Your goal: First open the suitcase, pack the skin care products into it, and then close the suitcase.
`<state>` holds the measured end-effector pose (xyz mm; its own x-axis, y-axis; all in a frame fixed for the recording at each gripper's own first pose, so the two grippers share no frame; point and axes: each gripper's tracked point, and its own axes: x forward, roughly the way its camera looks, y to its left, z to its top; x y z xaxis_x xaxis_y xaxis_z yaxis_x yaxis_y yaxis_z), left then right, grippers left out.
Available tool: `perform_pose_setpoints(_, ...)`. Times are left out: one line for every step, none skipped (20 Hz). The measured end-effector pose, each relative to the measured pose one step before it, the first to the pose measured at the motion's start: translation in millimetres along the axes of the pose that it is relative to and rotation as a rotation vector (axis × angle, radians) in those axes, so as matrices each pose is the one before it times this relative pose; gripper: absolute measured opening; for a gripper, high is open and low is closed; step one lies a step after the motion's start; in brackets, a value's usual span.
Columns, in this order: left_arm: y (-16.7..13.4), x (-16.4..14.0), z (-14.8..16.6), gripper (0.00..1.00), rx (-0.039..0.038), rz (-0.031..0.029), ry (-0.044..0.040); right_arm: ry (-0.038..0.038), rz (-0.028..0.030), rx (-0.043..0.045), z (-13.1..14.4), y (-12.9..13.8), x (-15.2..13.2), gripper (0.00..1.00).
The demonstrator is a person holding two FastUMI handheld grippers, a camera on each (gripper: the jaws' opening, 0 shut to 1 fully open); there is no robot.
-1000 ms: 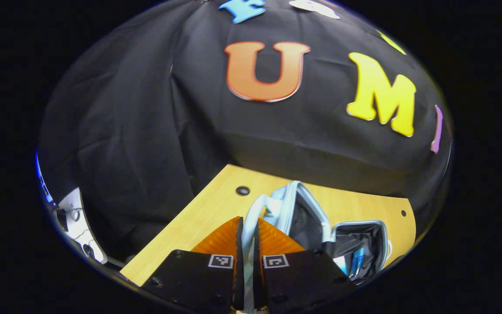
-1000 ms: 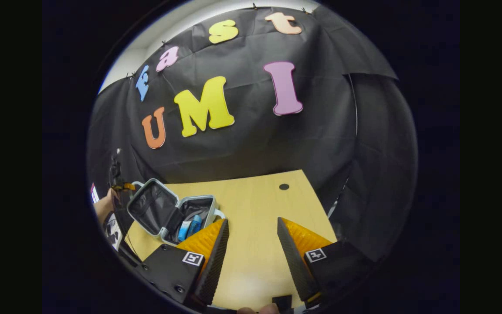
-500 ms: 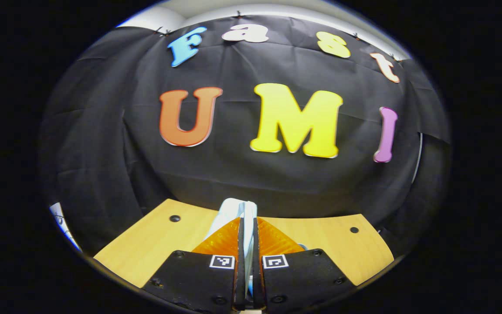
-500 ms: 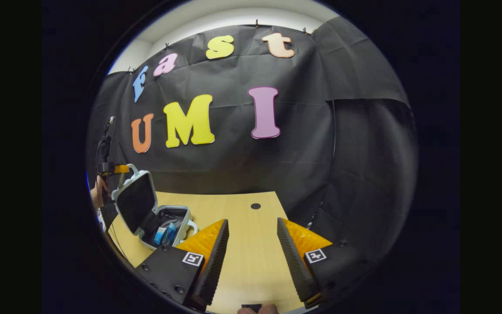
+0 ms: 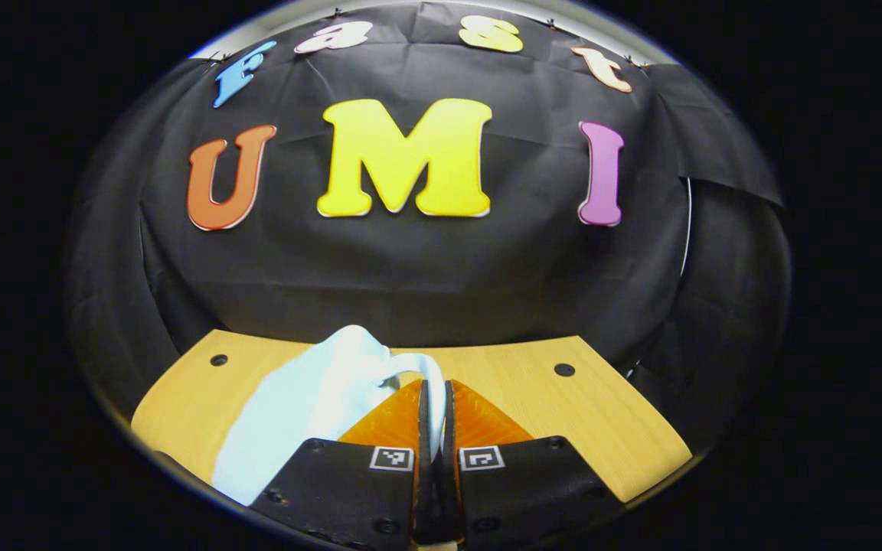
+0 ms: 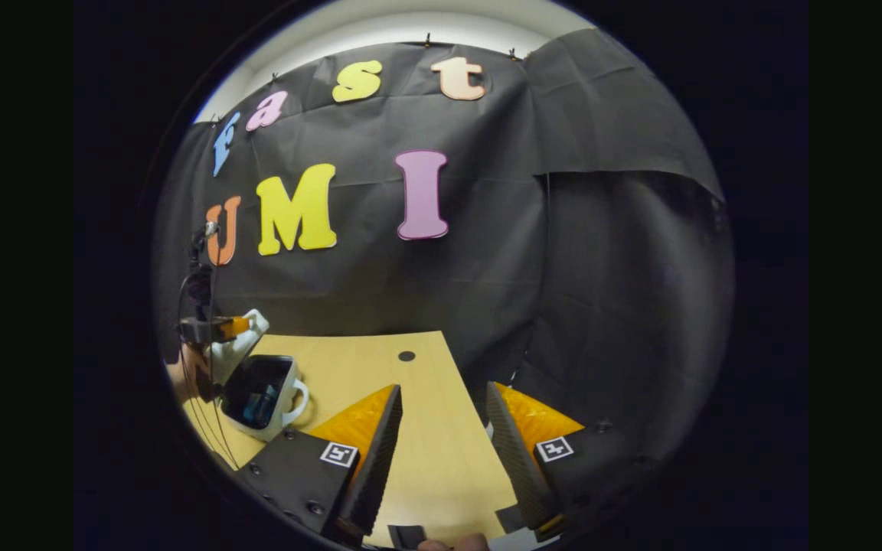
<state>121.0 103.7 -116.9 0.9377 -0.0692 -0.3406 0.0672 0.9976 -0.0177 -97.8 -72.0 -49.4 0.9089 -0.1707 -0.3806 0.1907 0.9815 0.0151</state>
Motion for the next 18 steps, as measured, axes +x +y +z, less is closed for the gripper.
perform_pose_setpoints(-9.19,5.19,-13.63,0.08,0.00354,-0.00332,0.01519,0.01591,-0.00655,0.00013,-4.63,-2.57,0.85,0.67)
perform_pose_setpoints(-8.17,5.61,-11.38,0.08,0.01555,0.00196,0.01122,0.01651,-0.00502,0.0033,-4.05,-2.07,0.77,0.67)
perform_pose_setpoints(-8.99,5.92,-11.3,0.07,0.02268,0.00511,0.01344,0.01053,-0.00433,0.00381,-2.56,-1.77,1.21,0.66)
perform_pose_setpoints(-8.41,7.09,-9.37,0.08,0.01764,0.00339,0.01558,0.00967,-0.00497,0.00058,1.97,-3.77,1.92,0.67)
perform_pose_setpoints(-6.14,5.3,-11.24,0.07,0.00436,-0.00217,0.02255,0.00446,-0.00339,-0.00215,-0.87,-2.1,1.32,0.67)
perform_pose_setpoints(-6.36,4.8,-12.03,0.08,0.00402,-0.00464,0.02129,0.00608,0.00038,-0.00265,-1.5,-0.35,0.74,0.67)
perform_pose_setpoints(-5.32,5.49,-9.46,0.08,0.0105,-0.00106,0.01833,0.00412,0.00057,-0.0015,-0.51,-0.61,1.26,0.67)
perform_pose_setpoints(-2.16,3.46,-8.98,0.08,0.01087,-0.00118,0.01967,0.00291,0.00198,-0.00057,-1.07,-1.03,0.19,0.67)
perform_pose_setpoints(-2.4,1.85,-7.85,0.08,0.00527,-0.00138,0.0157,0.00048,0.00121,-0.00077,1.07,-0.08,1.68,0.67)
perform_pose_setpoints(-3.17,1.14,-4.87,0.08,0.00932,0.00437,0.00727,0.00344,0.0017,0.00008,-1.27,-0.39,0.91,0.67)
perform_pose_setpoints(-0.7,2.19,-1.9,0.08,0.0125,0.01218,0.00326,0.0023,0.0042,0.00168,0.23,0.01,2.08,0.66)
perform_pose_setpoints(-0.1,1.78,0.36,0.08,0.01337,0.0183,-0.00035,0.0034,0.00329,-0.00094,0.35,1.56,2.47,0.66)
perform_pose_setpoints(-4.51,0.93,-4.87,0.08,0.01259,0.01036,0.0036,0.00119,0.00604,-0.0037,0.82,1.68,1.81,0.66)
perform_pose_setpoints(-4.34,1.26,-5.91,0.08,0.00355,0.0038,0.01479,0.00144,0.00641,-0.00521,-0.42,2.01,1.36,0.66)
perform_pose_setpoints(-4.54,2.67,-5.18,0.12,-0.00188,-0.01113,0.0148,-0.00175,0.00721,-0.00588,1.55,1.74,1.16,0.66)
perform_pose_setpoints(-3.58,2.82,-3.04,0.12,-0.00679,-0.01354,0.01153,-0.00663,0.00688,-0.00546,2.5,1.3,0.25,0.66)
perform_pose_setpoints(1.26,1.09,-2.82,0.16,-0.01107,0.01286,0.01013,-0.00532,0.00694,-0.00712,2.65,1.68,1.14,0.66)
perform_pose_setpoints(-3.26,0.03,-2.06,0.18,-0.02308,-0.00685,0.00789,-0.00408,0.00631,-0.00905,0.43,0.75,0.27,0.66)
